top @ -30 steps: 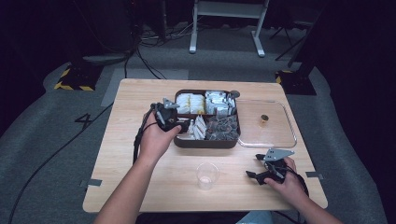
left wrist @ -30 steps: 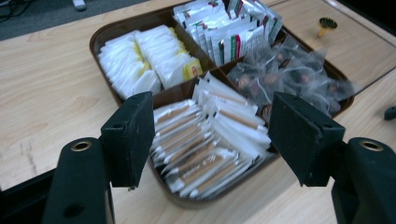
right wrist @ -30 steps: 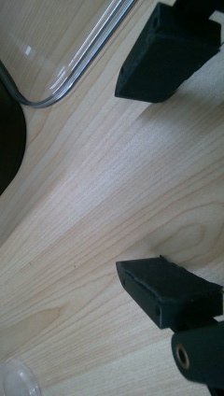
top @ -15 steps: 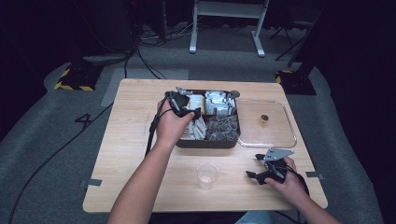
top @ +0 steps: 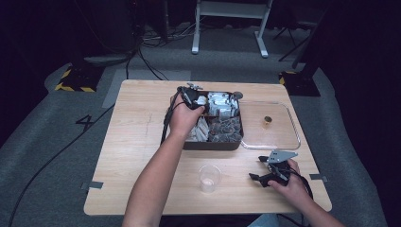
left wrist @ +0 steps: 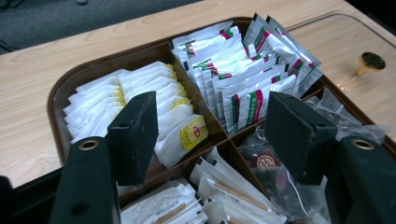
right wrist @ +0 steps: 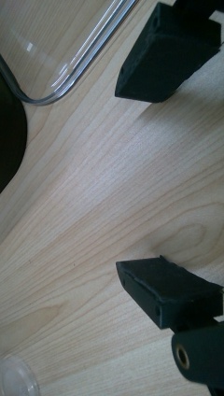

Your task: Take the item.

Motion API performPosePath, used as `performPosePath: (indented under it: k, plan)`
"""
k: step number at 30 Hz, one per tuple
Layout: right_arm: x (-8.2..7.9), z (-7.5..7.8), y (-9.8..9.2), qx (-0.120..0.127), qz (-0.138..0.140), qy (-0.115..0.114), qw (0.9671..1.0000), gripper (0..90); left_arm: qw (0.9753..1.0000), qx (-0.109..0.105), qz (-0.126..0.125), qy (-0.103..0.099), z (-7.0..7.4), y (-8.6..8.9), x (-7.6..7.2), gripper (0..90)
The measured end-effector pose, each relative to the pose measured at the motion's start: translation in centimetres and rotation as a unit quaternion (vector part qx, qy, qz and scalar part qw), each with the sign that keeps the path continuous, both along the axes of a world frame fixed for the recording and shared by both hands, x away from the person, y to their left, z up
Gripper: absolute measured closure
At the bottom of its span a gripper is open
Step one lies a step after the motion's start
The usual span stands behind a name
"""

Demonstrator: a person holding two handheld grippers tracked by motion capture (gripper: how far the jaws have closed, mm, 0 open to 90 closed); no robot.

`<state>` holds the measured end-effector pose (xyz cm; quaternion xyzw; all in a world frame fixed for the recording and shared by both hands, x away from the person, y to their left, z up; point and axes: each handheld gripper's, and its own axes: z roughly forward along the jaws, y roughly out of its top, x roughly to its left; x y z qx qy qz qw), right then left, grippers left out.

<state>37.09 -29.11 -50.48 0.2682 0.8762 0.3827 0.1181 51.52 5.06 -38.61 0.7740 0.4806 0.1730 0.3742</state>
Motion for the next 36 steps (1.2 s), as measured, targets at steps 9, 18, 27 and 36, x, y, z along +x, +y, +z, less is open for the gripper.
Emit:
performPosePath:
  k: [9, 18, 27, 36]
  plan:
    - [0.1, 0.0, 0.1, 0.001, 0.001, -0.001, 1.0, 14.0, 0.9993, 0.022, 0.012, 0.028, -1.8, -0.4, 2.0, 36.5]
    - [0.1, 0.0, 0.1, 0.0, 0.002, -0.001, 1.0, 13.9, 0.9979, 0.009, 0.002, 0.063, -4.1, -0.5, 3.7, 42.9]
    - [0.1, 0.0, 0.2, 0.0, 0.001, -0.001, 1.0, 13.7, 0.9965, 0.013, 0.002, 0.083, -5.3, -1.0, 4.6, 46.7]
    - [0.1, 0.0, 0.3, 0.0, 0.001, -0.001, 1.0, 13.7, 0.9943, 0.028, 0.011, 0.102, -6.1, -0.6, 5.2, 56.9]
